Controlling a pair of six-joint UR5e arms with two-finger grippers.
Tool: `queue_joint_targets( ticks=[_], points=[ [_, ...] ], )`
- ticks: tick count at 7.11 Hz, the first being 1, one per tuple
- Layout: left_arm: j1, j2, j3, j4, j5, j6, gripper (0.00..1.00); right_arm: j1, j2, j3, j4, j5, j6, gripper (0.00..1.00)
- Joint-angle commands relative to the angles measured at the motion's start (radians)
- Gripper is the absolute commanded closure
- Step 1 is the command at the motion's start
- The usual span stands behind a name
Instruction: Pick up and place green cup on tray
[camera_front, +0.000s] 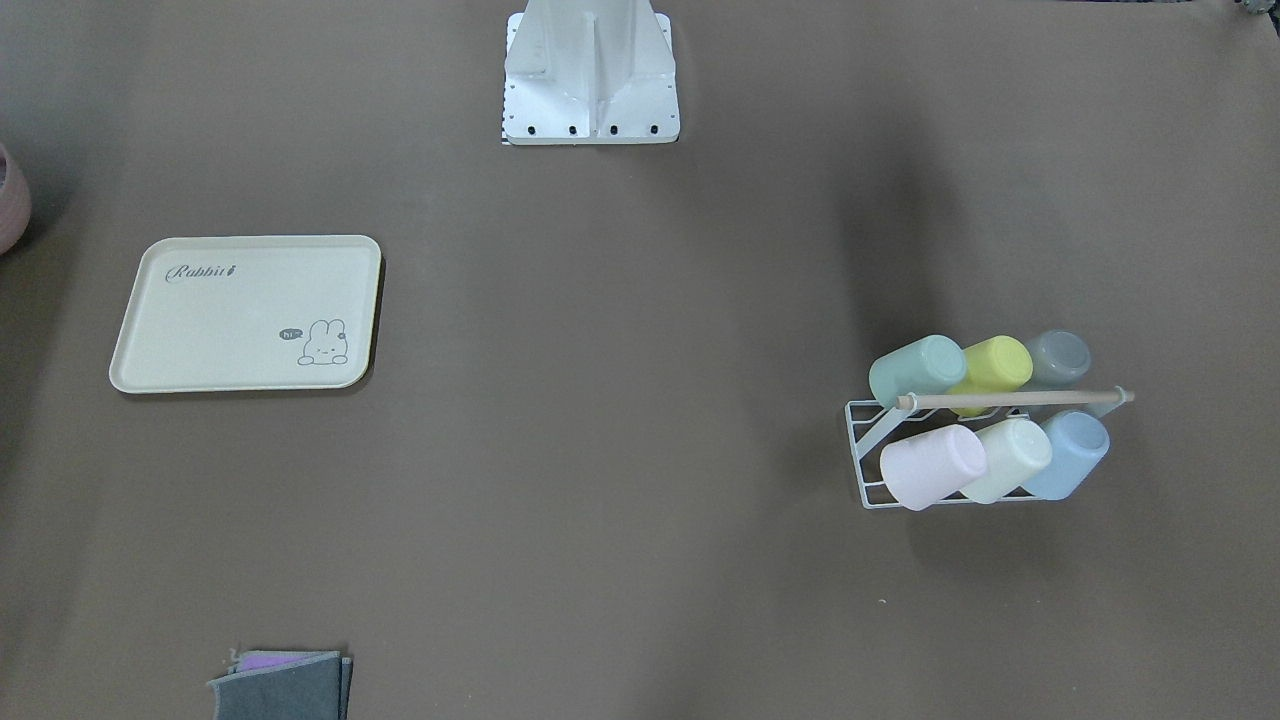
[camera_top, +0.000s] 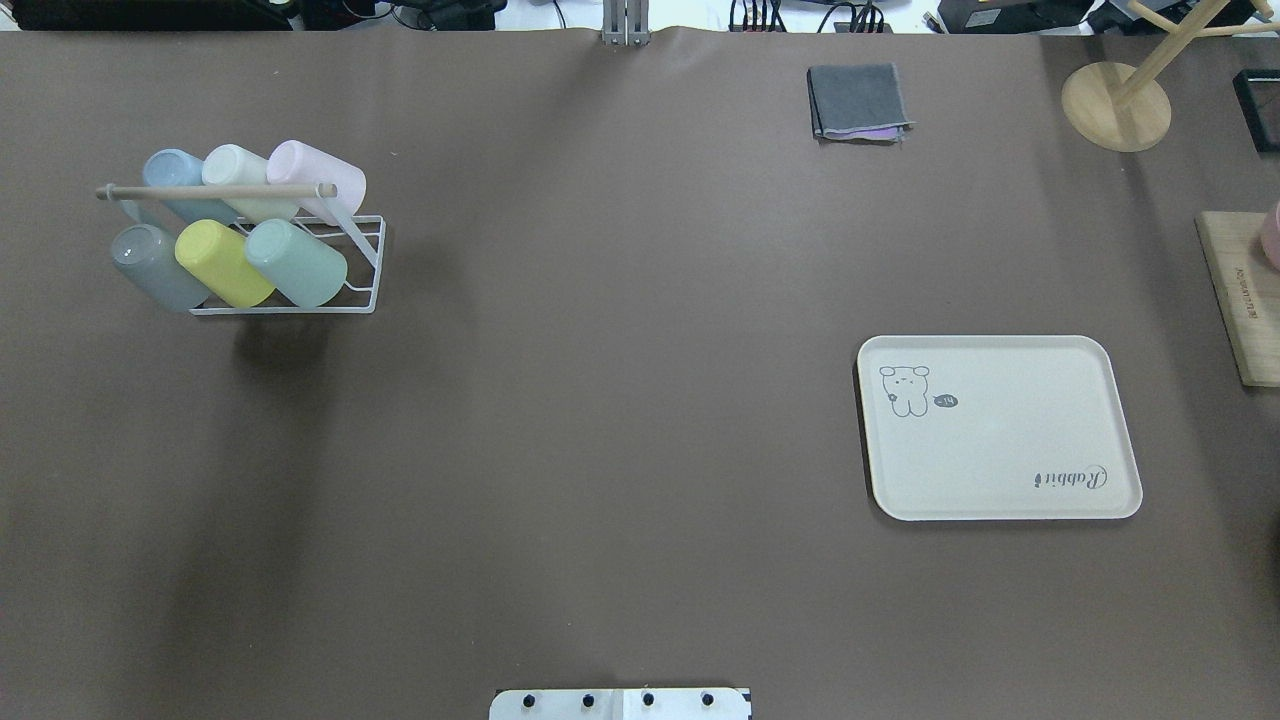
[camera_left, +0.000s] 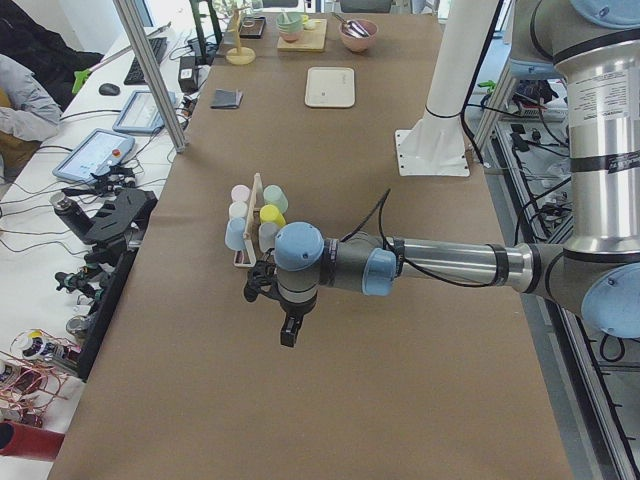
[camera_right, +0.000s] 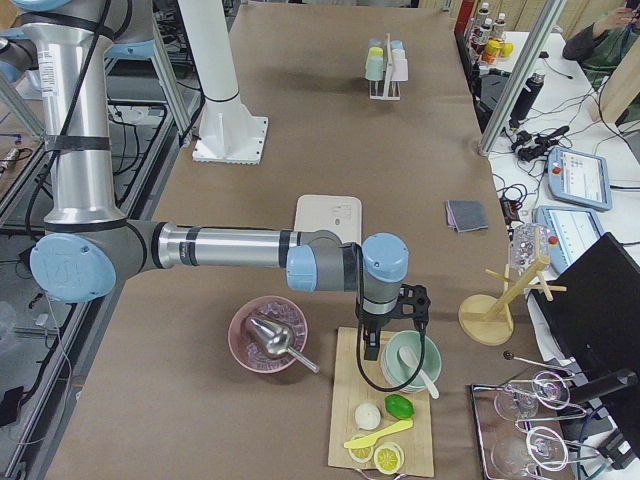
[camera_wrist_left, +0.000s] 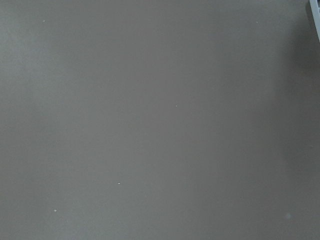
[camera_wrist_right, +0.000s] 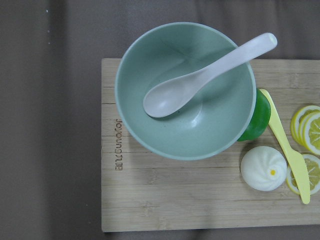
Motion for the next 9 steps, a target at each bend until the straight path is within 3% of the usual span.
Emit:
queue_joint_targets(
  ticks=[1, 2, 3, 4, 6, 7, 9],
  points=[
    [0.076, -0.014, -0.009, -0.02, -0.001, 0.002, 0.02, -0.002, 0.001, 0.007, 0.001, -0.001, -0.003, 0.0],
    [0.123, -0.023, -0.013, -0.057, 0.008, 0.007, 0.02, -0.009, 0.008, 0.012, 0.0, -0.002, 0.0, 0.0],
    [0.166, -0.096, -0.035, -0.009, 0.084, 0.007, 0.02, -0.03, 0.009, 0.018, 0.001, 0.007, 0.005, 0.0],
    [0.206, -0.171, -0.076, 0.121, 0.138, 0.008, 0.02, -0.047, 0.009, 0.041, 0.0, 0.019, 0.023, 0.0],
    [0.37, -0.364, -0.205, 0.545, 0.203, 0.01, 0.02, -0.127, 0.002, 0.155, 0.001, 0.097, 0.273, 0.0],
    [0.441, -0.471, -0.216, 0.682, 0.273, 0.01, 0.02, -0.19, -0.019, 0.212, 0.026, 0.102, 0.375, 0.0],
    [0.559, -0.622, -0.284, 0.926, 0.329, 0.011, 0.02, -0.288, -0.089, 0.201, 0.33, 0.126, 0.626, 0.0]
  ],
)
